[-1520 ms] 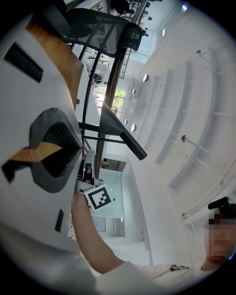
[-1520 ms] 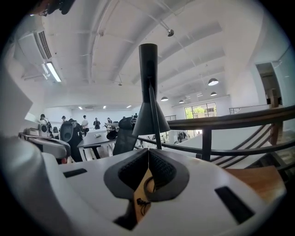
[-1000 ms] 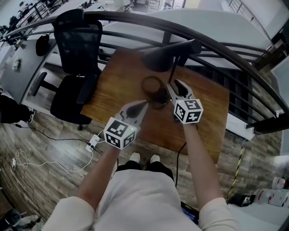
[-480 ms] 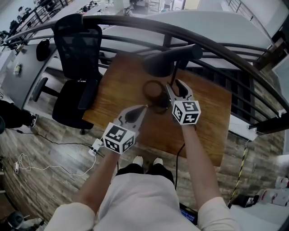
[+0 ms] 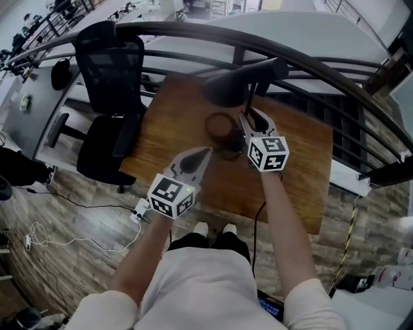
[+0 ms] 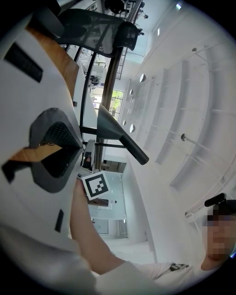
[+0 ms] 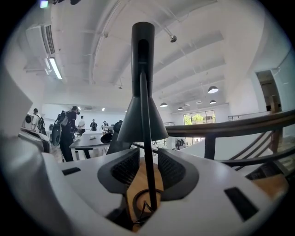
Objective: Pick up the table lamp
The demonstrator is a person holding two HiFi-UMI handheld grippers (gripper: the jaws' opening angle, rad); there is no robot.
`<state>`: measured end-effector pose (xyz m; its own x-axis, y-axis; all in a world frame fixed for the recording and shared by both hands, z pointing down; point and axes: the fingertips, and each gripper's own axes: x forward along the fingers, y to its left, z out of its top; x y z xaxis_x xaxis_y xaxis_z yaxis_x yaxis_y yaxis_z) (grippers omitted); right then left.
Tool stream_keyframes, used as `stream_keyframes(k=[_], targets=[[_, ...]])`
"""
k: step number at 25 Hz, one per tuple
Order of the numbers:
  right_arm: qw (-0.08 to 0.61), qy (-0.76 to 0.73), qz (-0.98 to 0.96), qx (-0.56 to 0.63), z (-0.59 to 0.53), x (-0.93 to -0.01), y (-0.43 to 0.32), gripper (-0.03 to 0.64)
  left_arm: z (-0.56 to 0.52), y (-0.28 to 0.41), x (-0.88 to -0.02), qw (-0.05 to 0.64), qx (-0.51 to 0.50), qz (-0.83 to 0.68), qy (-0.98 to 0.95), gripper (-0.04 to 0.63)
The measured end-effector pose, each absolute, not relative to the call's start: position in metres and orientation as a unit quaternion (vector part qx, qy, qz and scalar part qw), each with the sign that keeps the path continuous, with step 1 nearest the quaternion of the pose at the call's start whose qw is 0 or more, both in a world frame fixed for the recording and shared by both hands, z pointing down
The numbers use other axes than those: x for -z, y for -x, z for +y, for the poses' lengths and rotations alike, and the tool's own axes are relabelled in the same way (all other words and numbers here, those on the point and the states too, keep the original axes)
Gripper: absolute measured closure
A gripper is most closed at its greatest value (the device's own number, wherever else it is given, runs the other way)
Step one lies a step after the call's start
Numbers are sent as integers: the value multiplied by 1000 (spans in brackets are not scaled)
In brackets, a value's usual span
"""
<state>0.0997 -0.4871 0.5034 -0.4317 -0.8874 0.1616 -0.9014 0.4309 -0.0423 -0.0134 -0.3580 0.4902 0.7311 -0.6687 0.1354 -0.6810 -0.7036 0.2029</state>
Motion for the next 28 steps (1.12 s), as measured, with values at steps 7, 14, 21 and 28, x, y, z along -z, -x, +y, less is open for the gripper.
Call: stream_keyframes(k=[7,14,21,28], targets=[[79,-515,-852,-61,-496,-494,-92,518,-357,19,-490,123,-29,-373,-919,589],[90,-512,-852,-62,-494,-499,-95,540,-356,25,-491,124,-29,-378,-917,589],[101,-503,-856,-60,-490,-498,-96,548,-353,18,-489,127,-30,-380,-916,589],[96,-504,-857,-57,-486,-490,-100,538,-354,10,-484,129,-28,-381,-915,589]])
